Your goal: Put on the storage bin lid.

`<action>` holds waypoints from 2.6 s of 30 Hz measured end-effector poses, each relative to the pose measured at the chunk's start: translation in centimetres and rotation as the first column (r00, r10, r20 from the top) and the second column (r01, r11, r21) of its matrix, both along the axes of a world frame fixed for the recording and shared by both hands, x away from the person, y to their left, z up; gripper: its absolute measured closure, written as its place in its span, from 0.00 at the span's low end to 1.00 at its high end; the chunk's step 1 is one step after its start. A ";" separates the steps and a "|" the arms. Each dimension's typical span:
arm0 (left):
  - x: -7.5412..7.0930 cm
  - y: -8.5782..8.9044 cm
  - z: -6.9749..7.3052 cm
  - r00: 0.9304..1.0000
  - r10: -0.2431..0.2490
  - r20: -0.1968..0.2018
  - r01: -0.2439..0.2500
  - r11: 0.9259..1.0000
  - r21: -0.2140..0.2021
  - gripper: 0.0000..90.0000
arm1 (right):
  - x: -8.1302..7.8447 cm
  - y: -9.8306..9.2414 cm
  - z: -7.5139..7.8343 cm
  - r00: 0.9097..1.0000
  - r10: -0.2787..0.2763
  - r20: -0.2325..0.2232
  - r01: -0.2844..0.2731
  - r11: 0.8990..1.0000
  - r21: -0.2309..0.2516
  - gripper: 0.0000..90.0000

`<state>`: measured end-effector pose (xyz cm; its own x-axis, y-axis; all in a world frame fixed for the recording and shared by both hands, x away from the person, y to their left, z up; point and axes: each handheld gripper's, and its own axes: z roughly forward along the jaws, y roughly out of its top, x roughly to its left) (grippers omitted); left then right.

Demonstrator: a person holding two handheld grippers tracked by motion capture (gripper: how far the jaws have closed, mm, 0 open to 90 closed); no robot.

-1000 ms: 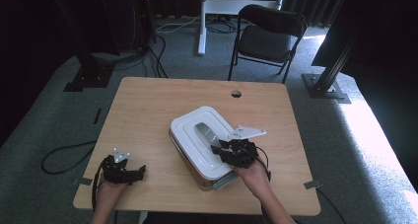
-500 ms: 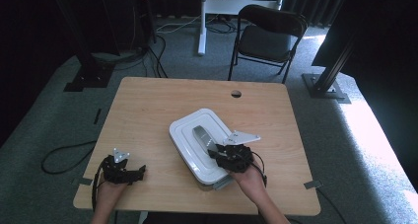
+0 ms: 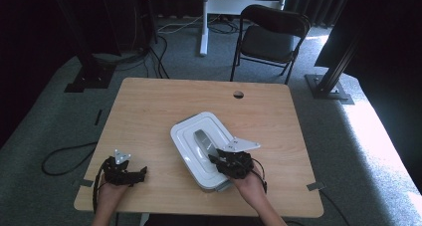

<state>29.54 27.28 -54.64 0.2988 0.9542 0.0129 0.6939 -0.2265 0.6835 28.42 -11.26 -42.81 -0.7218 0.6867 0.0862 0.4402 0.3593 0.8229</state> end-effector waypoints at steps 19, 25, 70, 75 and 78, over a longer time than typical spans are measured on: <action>0.0 0.0 0.0 1.000 0.005 -0.001 -0.005 1.000 0.000 0.01 | 0.3 -1.6 1.6 0.999 0.049 -0.009 -0.048 0.994 0.101 0.42; 0.0 0.0 0.0 1.000 0.004 -0.002 -0.004 1.000 0.000 0.01 | 1.4 -0.7 2.1 0.998 0.058 -0.033 -0.056 0.996 0.077 0.37; 0.2 -0.8 0.2 1.000 0.019 0.007 -0.019 1.000 0.016 0.01 | 1.7 -5.4 4.0 0.992 -0.108 0.065 0.099 0.987 0.125 0.15; 0.3 -1.5 0.7 1.000 0.017 0.025 -0.016 1.000 -0.021 0.01 | 3.5 -7.7 3.2 0.973 -0.203 0.110 0.187 0.972 0.146 0.15; 0.5 -2.3 1.0 0.999 0.015 0.041 -0.015 1.000 -0.019 0.01 | 4.7 -8.8 2.4 0.961 -0.249 0.123 0.234 0.964 0.124 0.15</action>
